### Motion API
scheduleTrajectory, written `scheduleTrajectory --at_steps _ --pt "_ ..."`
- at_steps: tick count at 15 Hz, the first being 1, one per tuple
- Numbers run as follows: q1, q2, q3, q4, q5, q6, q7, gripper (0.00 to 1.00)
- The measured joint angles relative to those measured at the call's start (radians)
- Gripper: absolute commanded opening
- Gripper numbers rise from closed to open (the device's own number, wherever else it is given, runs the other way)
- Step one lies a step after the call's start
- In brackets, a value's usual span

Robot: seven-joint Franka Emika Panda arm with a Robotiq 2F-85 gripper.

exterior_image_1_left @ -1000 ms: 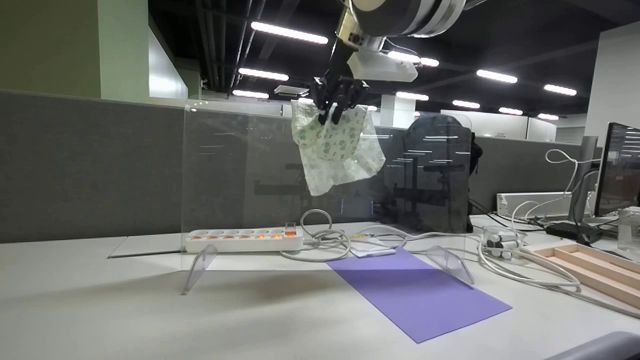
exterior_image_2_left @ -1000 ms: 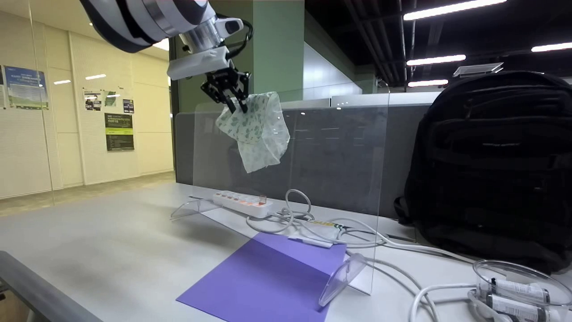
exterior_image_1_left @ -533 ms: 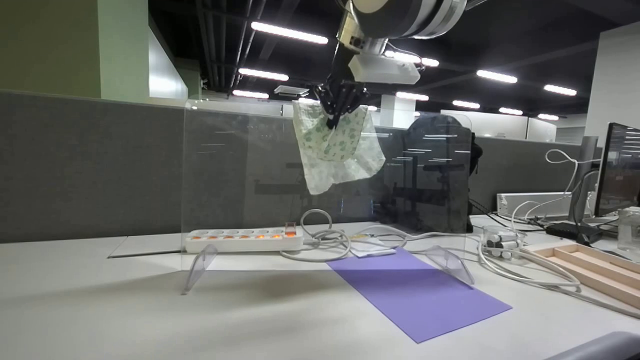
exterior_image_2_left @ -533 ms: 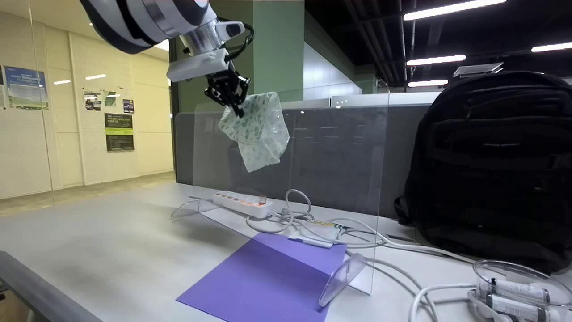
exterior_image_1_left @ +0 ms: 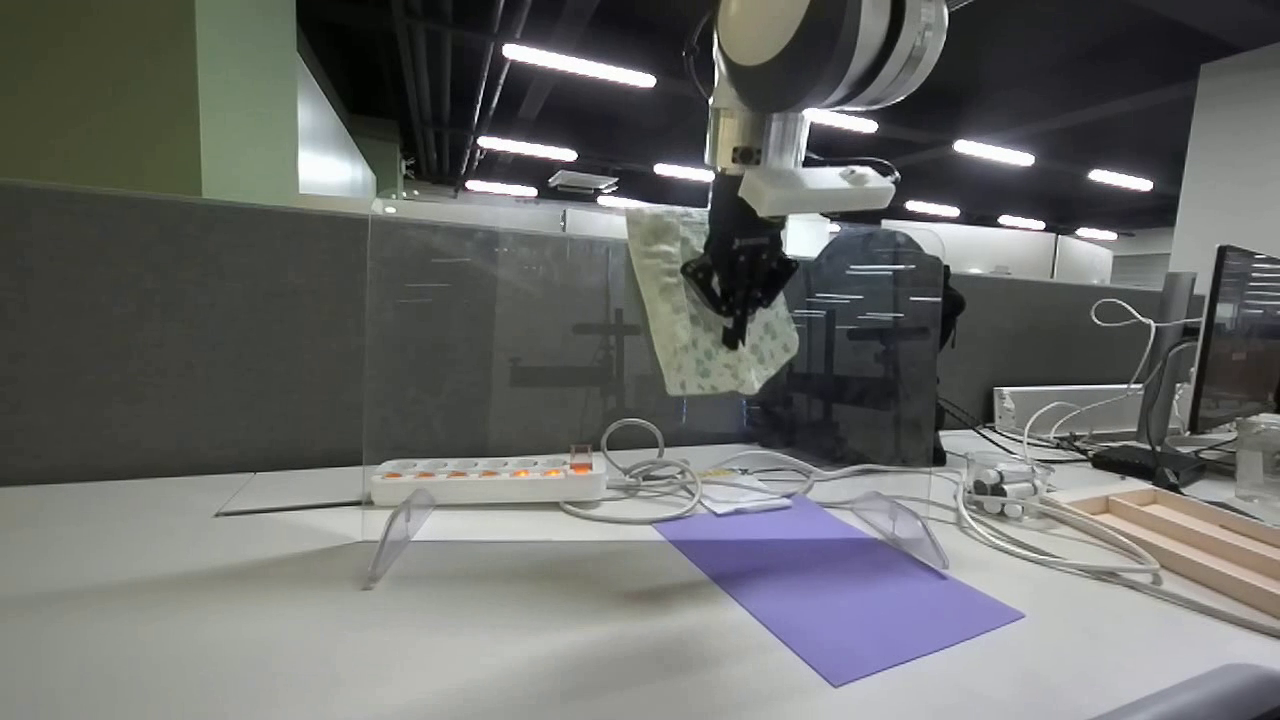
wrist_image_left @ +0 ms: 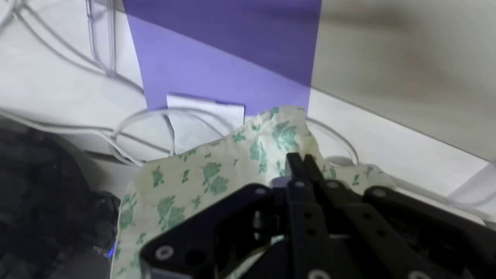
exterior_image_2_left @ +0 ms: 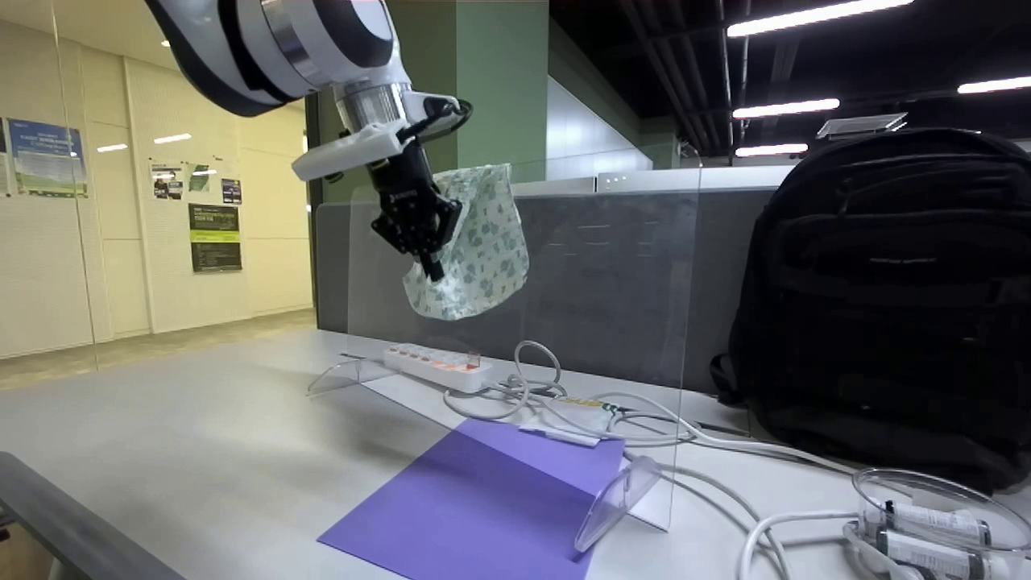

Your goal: Pick up the the towel from the glass screen and put it on the table.

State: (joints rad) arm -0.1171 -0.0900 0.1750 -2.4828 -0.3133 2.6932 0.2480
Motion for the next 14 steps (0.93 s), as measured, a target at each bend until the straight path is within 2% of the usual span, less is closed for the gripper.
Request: scheduleTrajectory --at_steps 5,8,9,10,14 --pt "0.031 0.078 -0.058 -0.003 0.013 -0.174 0.009 0.00" --pt "0.064 0.134 -0.077 -0.004 0.024 -0.218 0.009 0.00" --pt "0.077 0.152 -0.079 -0.004 0.023 -0.219 0.009 0.26" --pt "0.092 0.169 -0.081 -0.004 0.020 -0.219 0.010 0.27" --pt "0.143 0.206 -0.085 -0.002 0.020 -0.206 0.014 0.54"
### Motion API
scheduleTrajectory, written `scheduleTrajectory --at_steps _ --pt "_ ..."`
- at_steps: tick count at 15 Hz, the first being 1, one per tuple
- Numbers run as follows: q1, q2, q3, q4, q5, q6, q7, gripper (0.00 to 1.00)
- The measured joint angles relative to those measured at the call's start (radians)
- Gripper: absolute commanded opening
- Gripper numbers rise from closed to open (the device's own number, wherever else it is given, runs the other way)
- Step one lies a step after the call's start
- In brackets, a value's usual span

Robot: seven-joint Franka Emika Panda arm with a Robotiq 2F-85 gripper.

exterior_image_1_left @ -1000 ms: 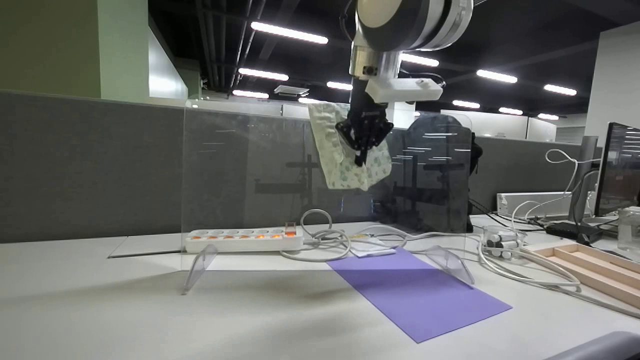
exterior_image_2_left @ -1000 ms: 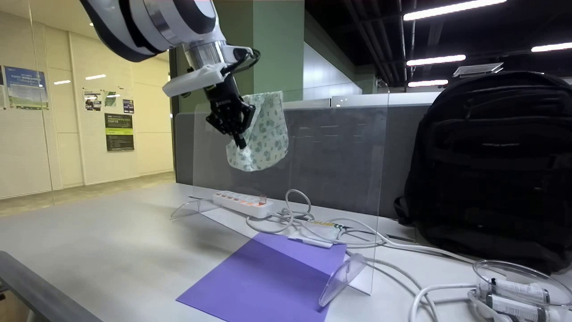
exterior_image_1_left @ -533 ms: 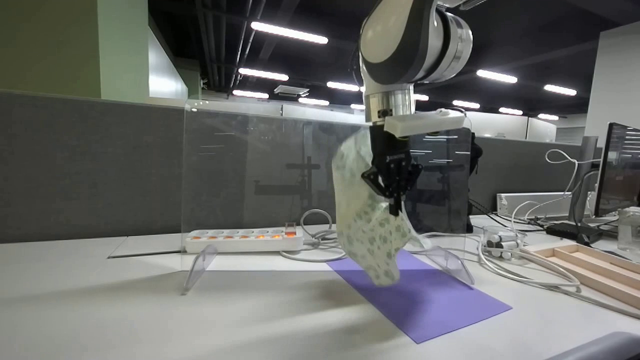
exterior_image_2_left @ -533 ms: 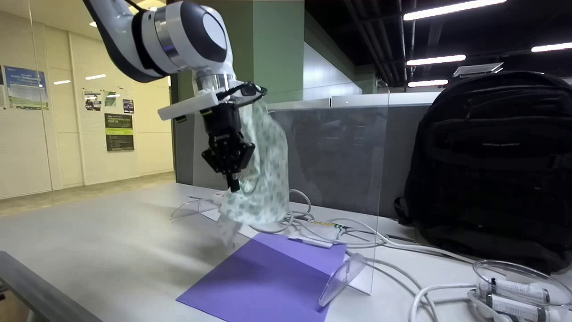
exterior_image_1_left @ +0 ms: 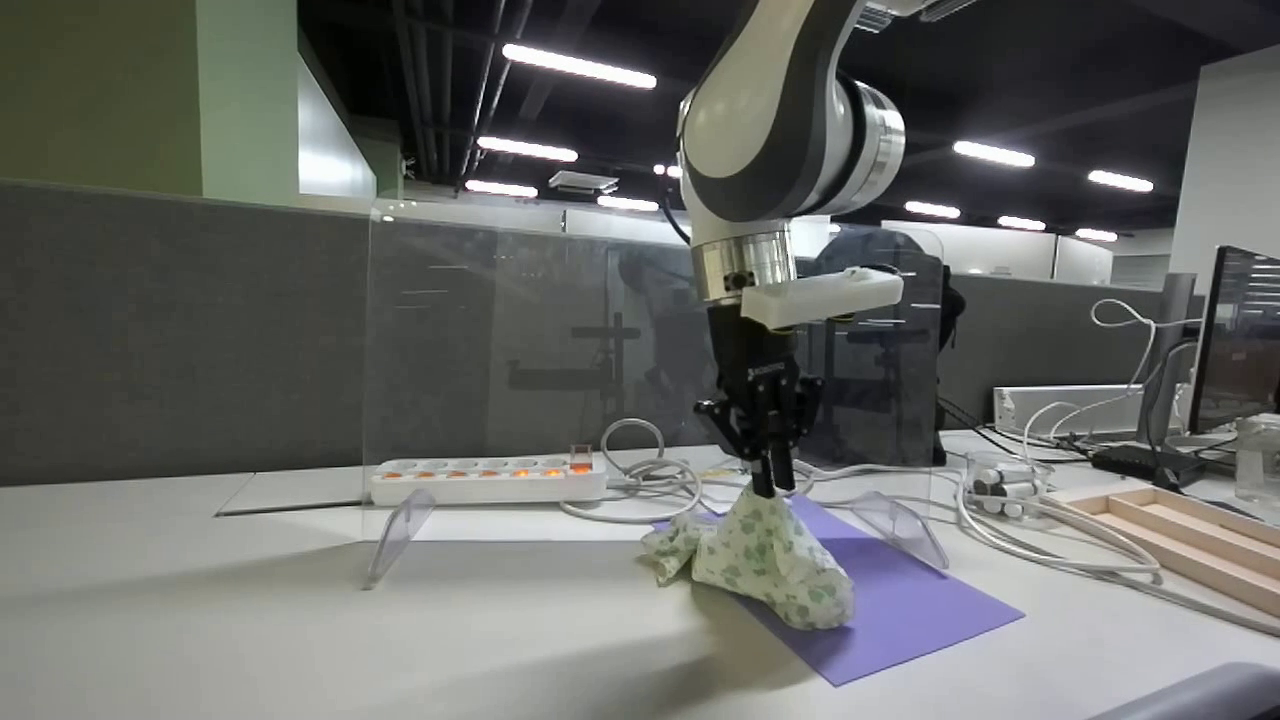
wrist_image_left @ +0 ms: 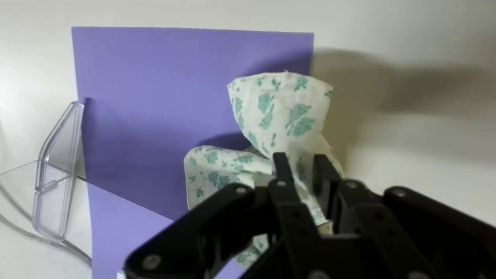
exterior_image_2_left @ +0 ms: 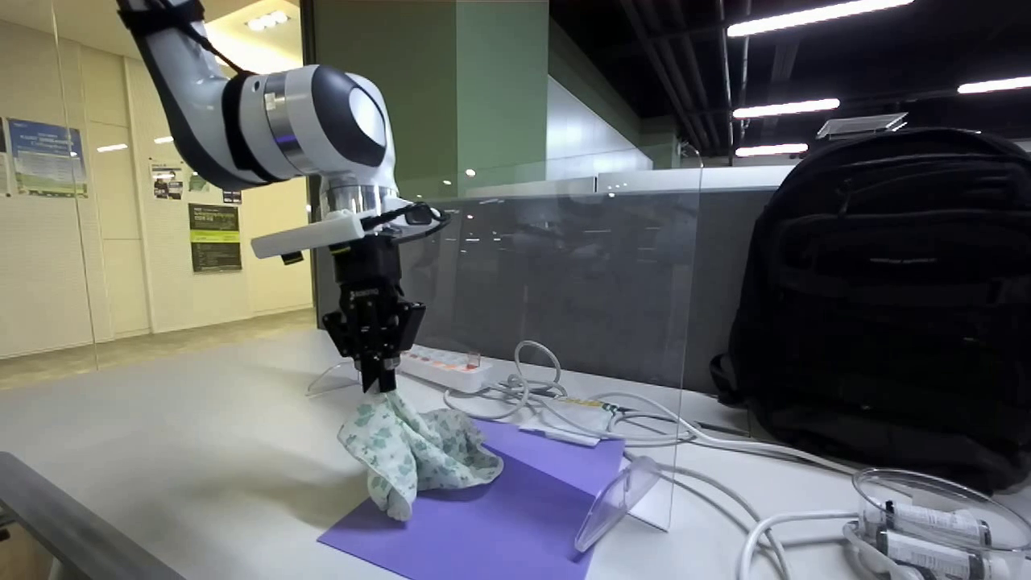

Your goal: Pick up the the towel from the glass screen and put it on the table.

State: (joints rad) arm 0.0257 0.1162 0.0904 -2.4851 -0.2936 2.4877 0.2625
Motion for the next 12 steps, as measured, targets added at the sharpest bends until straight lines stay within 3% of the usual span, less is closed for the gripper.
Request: scheduleTrajectory --at_steps 7,12 --pt "0.035 0.001 -0.032 0.003 -0.065 0.060 0.009 1.00" --pt "0.044 -0.004 -0.055 0.003 -0.174 0.111 0.026 1.00"
